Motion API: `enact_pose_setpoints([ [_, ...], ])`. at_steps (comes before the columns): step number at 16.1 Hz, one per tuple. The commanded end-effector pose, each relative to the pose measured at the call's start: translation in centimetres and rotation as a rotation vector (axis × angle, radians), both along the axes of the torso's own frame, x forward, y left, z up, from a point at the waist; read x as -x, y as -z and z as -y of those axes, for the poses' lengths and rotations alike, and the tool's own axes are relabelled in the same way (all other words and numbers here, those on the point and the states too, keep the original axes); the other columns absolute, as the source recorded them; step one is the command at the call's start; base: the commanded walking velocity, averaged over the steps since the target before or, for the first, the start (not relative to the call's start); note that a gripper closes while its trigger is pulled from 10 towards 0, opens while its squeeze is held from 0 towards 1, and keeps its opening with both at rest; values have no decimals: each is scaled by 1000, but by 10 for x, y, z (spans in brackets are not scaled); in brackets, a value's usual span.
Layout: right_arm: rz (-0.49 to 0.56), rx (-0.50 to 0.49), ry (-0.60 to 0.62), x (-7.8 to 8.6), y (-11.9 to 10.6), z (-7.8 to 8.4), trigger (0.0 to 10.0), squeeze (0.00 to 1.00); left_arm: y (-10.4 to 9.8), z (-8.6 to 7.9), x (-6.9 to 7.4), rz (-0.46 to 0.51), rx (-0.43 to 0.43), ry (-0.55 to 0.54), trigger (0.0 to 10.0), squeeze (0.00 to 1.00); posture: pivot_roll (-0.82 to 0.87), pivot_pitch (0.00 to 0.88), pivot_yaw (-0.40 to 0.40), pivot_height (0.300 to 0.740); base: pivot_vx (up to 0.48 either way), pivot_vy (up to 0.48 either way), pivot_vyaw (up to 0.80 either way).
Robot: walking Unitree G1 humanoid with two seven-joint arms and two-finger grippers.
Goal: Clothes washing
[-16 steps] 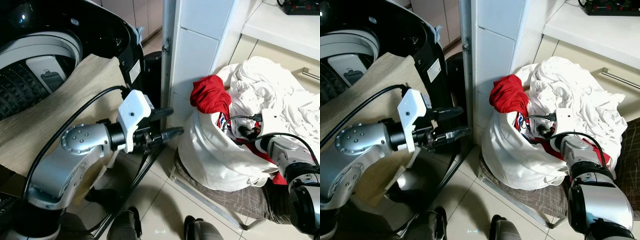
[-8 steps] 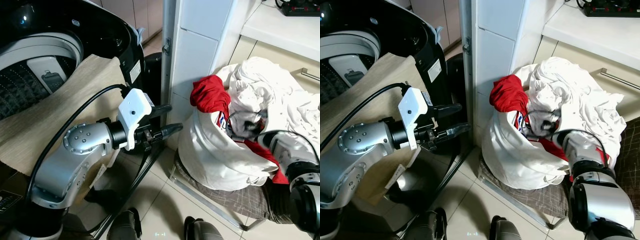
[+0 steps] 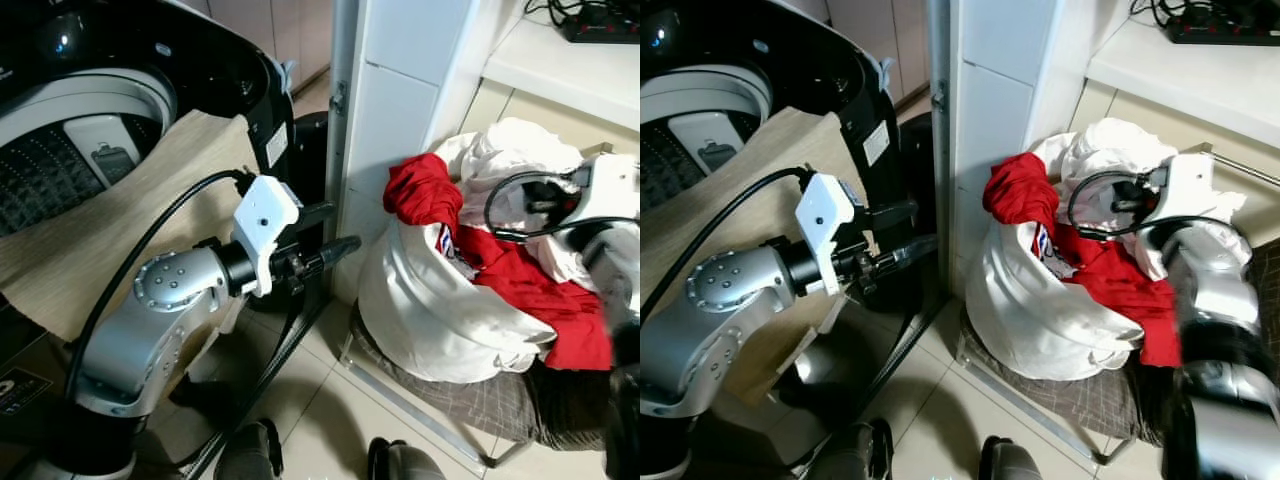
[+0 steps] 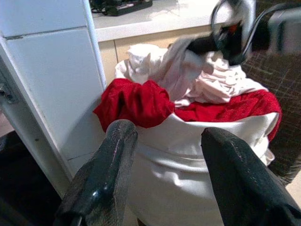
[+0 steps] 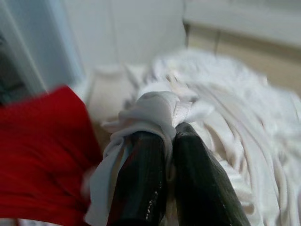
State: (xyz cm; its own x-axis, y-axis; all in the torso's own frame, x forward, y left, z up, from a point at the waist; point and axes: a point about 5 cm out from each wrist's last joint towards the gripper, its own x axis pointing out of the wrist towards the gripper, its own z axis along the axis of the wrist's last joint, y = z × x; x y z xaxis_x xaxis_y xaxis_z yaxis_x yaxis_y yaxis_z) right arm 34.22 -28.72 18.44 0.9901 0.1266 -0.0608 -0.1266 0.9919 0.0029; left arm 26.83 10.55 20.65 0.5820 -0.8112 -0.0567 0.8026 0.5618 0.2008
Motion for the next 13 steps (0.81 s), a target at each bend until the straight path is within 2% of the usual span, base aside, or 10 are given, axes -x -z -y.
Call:
enact_pose_setpoints([
  [1, 108, -16, -60, 5, -37, -3, 0, 0, -1, -1, -4, 24, -3, -27, 10000, 0, -24, 83, 12, 740, 0, 0, 0],
  [2, 171, -57, -101, 10, -59, -8, 0, 0, -3, -2, -7, 32, 4, -47, 10000, 0, -32, 83, 13, 740, 0, 0, 0],
  [4, 258, -117, -139, 16, -88, -12, 0, 0, -6, 0, -10, 50, 26, -70, 10000, 0, -34, 86, 12, 740, 0, 0, 0],
  [5, 333, -141, -208, 25, -120, -20, 0, 0, -12, 2, -14, 82, 59, -94, 10000, 0, -40, 85, 10, 740, 0, 0, 0],
  [6, 341, -139, -229, 27, -126, -23, 0, 0, -13, 3, -15, 90, 67, -98, 10000, 0, -40, 85, 10, 740, 0, 0, 0],
  [8, 411, -152, -363, 39, -158, -44, 0, 0, -25, 6, -20, 144, 113, -125, 10000, 0, -40, 83, 3, 740, 0, 0, 0],
  [9, 468, -224, -439, 46, -177, -54, 0, 0, -32, 4, -23, 177, 143, -156, 10000, 0, -42, 81, 0, 740, 0, 0, 0],
  [11, 486, -268, -516, 52, -185, -61, 0, 0, -43, 4, -26, 198, 221, -168, 10000, 0, -44, 79, -5, 740, 0, 0, 0],
  [12, 458, -309, -591, 55, -180, -69, 0, 0, -54, 9, -25, 195, 315, -134, 10000, 0, -44, 78, -9, 740, 0, 0, 0],
  [13, 445, -347, -638, 57, -177, -75, 0, 0, -58, 15, -23, 170, 371, -83, 10000, 0, -44, 79, -12, 740, 0, 0, 0],
])
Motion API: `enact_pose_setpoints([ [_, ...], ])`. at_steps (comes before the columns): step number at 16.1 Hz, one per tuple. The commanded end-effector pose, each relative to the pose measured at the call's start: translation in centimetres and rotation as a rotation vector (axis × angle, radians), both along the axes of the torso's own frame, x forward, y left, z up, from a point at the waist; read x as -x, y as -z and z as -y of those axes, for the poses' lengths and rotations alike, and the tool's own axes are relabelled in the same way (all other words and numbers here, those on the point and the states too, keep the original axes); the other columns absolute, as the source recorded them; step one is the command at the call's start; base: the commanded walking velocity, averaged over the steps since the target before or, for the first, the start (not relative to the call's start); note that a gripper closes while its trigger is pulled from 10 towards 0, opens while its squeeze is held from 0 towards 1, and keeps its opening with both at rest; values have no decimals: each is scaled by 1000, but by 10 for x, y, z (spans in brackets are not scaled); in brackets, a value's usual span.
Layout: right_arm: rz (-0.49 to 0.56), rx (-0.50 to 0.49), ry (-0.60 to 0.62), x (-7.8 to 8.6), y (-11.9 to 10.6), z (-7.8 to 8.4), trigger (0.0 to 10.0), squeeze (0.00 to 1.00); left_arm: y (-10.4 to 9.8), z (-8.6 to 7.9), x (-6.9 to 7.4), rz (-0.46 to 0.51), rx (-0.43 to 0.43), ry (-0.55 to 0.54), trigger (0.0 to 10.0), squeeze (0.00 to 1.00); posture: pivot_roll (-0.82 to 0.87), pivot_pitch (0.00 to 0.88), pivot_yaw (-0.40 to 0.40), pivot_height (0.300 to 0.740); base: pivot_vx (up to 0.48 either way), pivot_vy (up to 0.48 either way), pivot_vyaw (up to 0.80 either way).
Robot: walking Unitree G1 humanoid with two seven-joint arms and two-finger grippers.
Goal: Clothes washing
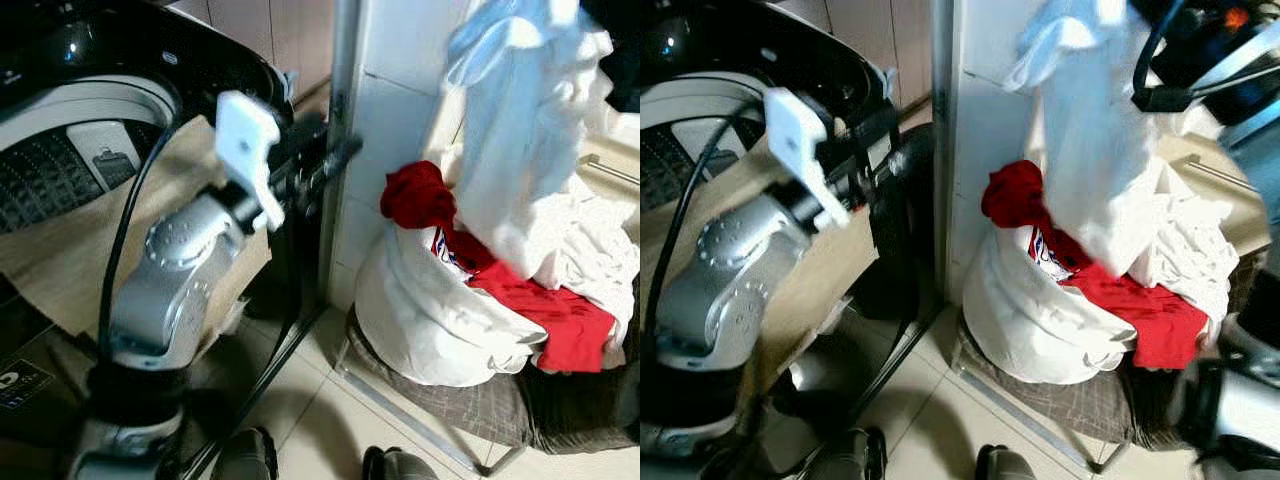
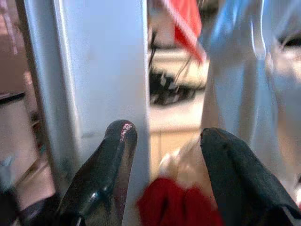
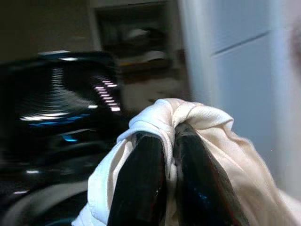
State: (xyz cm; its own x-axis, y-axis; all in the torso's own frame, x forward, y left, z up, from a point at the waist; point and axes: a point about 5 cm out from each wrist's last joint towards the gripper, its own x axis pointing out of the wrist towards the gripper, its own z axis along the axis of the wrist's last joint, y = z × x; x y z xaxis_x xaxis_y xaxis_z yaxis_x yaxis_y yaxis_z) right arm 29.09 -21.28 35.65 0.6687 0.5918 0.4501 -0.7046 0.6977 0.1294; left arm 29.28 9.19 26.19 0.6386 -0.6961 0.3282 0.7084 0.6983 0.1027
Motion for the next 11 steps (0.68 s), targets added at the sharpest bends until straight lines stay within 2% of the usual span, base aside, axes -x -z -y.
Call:
enact_pose_setpoints([
  [1, 12, -7, -86, 9, -2, -9, 0, 0, -5, 6, 4, -4, 28, 67, 10000, 1000, -46, 78, -12, 740, 0, 0, 0],
  [3, -15, -50, -194, 12, 1, -27, 0, 0, -9, 19, 5, 17, 34, 125, 10000, 1000, -56, 79, -14, 740, 0, 0, 0],
  [4, -26, -69, -220, 13, 2, -30, 0, 0, -10, 22, 5, 25, 41, 134, 10000, 1000, -57, 79, -16, 740, 0, 0, 0],
  [6, -51, -53, -298, 18, 9, -41, 0, 0, -18, 24, 6, 43, 110, 141, 10000, 1000, -57, 76, -24, 740, 0, 0, 0],
  [7, -74, -31, -310, 19, 18, -43, 0, 0, -23, 22, 7, 42, 165, 154, 10000, 1000, -55, 76, -26, 740, 0, 0, 0],
  [11, -147, -16, -293, 19, 37, -37, 0, 0, -24, 5, 12, 27, 250, 182, 10000, 1000, -51, 69, -35, 740, 0, 0, 0],
])
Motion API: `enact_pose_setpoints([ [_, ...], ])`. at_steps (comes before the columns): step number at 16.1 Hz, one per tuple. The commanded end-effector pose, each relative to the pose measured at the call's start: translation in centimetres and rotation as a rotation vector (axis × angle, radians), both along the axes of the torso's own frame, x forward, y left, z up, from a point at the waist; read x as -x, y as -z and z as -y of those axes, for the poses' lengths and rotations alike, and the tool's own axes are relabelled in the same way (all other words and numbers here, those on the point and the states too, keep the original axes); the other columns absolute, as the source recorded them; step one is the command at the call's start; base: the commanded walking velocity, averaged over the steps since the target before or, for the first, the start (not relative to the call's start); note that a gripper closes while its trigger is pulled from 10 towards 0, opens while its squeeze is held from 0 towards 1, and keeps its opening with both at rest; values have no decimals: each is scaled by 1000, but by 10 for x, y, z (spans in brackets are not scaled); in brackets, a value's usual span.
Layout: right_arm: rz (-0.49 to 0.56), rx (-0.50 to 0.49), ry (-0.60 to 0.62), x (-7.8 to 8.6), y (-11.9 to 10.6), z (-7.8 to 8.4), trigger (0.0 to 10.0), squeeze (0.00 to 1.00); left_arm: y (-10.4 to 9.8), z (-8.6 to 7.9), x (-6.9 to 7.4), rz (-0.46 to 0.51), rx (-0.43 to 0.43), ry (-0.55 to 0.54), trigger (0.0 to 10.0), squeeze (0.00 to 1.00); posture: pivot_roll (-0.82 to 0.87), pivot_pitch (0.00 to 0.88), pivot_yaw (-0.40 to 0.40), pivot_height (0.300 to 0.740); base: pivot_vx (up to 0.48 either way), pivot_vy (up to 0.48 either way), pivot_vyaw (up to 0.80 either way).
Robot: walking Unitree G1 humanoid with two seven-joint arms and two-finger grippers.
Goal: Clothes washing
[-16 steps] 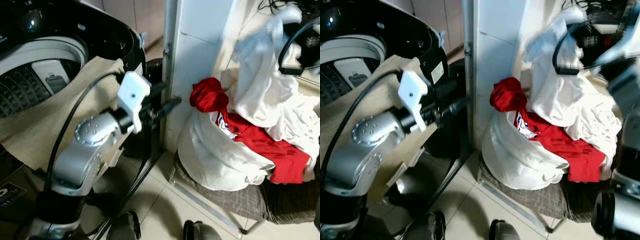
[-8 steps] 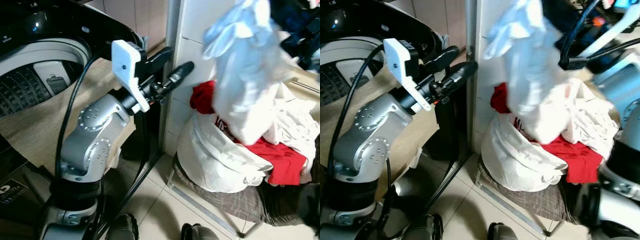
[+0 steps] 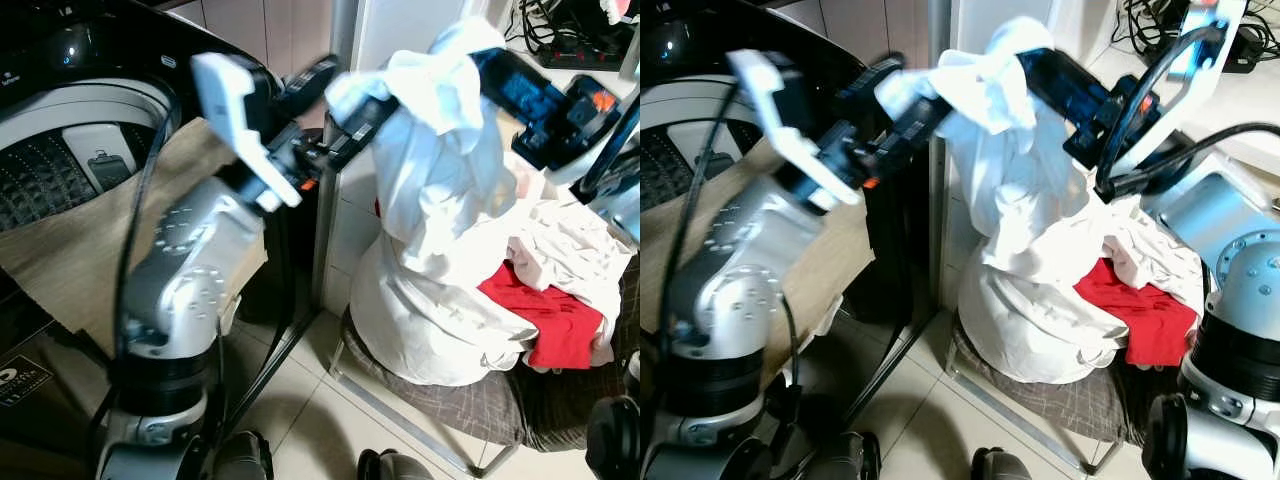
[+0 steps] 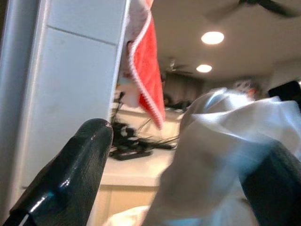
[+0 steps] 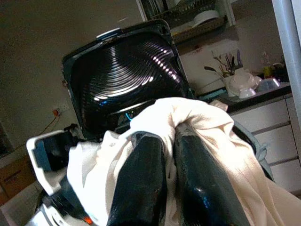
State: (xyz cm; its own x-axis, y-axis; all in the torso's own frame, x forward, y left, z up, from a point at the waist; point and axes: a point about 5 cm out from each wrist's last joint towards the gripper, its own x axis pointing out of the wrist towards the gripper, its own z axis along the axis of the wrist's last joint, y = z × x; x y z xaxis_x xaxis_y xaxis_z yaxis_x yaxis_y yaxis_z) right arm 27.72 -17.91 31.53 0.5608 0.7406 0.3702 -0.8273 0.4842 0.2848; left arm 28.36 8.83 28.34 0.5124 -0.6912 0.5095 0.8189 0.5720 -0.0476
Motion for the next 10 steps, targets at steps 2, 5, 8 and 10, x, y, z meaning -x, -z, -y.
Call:
enact_pose_setpoints([
  [2, -2, 40, -3, 4, 4, 1, 0, 0, 1, -3, 6, -41, 46, 81, 10000, 1000, -50, 67, -36, 740, 0, 0, 0],
  [5, -9, 79, -20, 6, 11, -1, 0, 0, 3, -16, -10, -176, 201, 30, 10000, 1000, -52, 62, -31, 740, 0, 0, 0],
  [8, -8, 84, -44, 9, 13, -5, 0, 0, 1, -14, -16, -198, 218, 29, 10000, 1000, -56, 62, -27, 740, 0, 0, 0],
  [10, -8, 87, -44, 10, 15, -4, 0, 0, -6, -17, -19, -209, 288, 39, 10000, 1000, -55, 62, -29, 740, 0, 0, 0],
])
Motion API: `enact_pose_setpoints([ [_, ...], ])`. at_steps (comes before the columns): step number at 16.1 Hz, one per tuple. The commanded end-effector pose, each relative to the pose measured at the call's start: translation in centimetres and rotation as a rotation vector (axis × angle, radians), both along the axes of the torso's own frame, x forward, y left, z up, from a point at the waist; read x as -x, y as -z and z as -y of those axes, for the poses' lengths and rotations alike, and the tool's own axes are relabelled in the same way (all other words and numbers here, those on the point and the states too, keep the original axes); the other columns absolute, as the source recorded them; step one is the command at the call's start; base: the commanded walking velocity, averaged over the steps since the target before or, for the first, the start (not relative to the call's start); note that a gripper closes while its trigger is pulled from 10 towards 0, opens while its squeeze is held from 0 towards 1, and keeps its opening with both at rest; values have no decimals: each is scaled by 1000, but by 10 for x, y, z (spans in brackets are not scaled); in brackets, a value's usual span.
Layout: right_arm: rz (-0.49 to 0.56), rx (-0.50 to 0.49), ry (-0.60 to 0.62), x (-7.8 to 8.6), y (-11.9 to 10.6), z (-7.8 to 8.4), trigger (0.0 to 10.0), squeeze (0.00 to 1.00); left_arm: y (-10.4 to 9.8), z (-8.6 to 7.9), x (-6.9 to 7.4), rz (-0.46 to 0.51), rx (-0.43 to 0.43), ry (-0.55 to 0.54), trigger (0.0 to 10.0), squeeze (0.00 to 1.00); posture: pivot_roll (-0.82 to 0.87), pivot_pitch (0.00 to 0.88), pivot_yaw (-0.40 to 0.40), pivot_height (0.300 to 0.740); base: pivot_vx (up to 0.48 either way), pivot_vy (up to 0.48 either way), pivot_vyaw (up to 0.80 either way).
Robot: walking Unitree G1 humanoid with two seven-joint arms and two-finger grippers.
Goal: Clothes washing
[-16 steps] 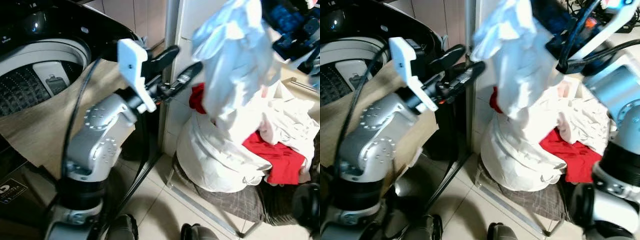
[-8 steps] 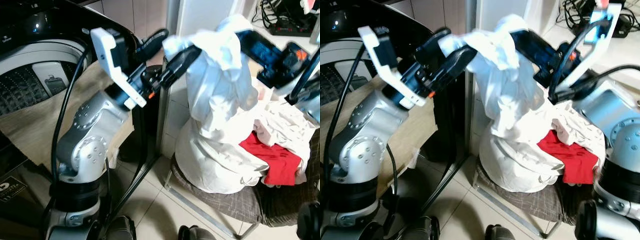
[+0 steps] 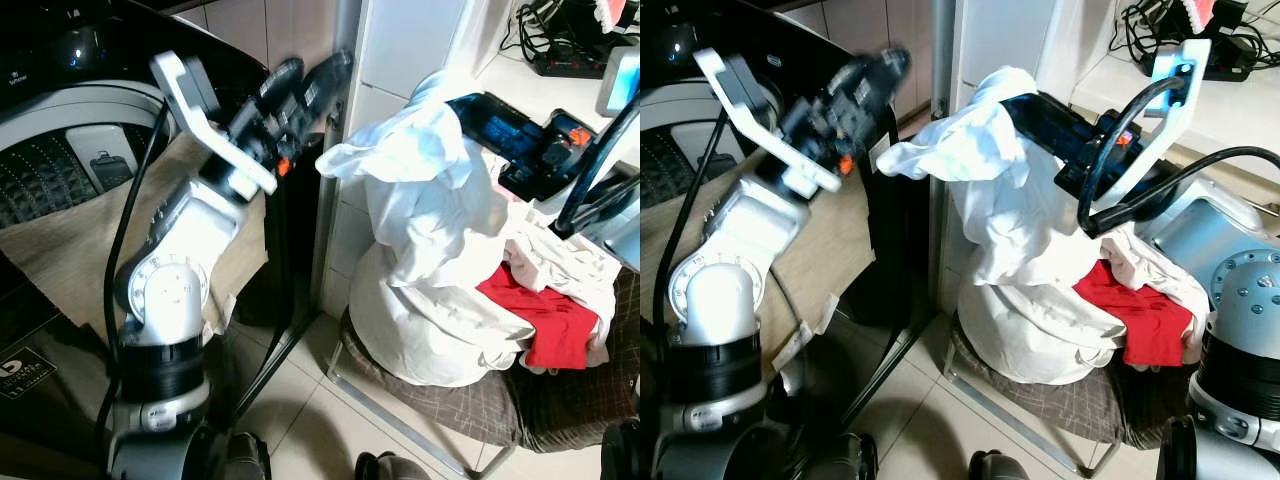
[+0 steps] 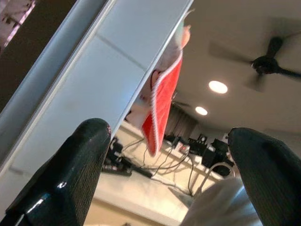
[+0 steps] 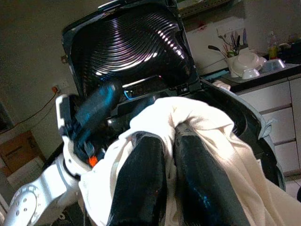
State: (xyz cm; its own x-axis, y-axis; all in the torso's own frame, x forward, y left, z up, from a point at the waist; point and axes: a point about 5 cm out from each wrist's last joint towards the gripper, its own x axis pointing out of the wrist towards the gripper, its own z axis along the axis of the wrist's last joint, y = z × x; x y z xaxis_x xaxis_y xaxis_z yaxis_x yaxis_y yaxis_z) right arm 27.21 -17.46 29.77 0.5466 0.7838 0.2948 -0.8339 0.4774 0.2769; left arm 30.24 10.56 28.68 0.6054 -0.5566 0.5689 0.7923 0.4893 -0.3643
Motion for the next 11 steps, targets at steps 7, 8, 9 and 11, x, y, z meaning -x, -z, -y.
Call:
enact_pose_setpoints([
  [7, 25, 1, -33, 4, -2, -8, 0, 0, 23, 58, 35, 59, -338, 318, 10000, 0, -52, 63, -36, 740, 0, 0, 0],
  [8, 27, 5, -42, 5, -2, -10, 0, 0, 25, 60, 31, 39, -311, 294, 10000, 0, -54, 63, -36, 740, 0, 0, 0],
  [9, 27, 5, -44, 5, -2, -10, 0, 0, 24, 61, 31, 32, -296, 300, 10000, 0, -55, 63, -35, 740, 0, 0, 0],
  [11, 27, 4, -44, 5, -2, -10, 0, 0, 27, 61, 27, 31, -340, 262, 10000, 0, -56, 64, -33, 740, 0, 0, 0],
])
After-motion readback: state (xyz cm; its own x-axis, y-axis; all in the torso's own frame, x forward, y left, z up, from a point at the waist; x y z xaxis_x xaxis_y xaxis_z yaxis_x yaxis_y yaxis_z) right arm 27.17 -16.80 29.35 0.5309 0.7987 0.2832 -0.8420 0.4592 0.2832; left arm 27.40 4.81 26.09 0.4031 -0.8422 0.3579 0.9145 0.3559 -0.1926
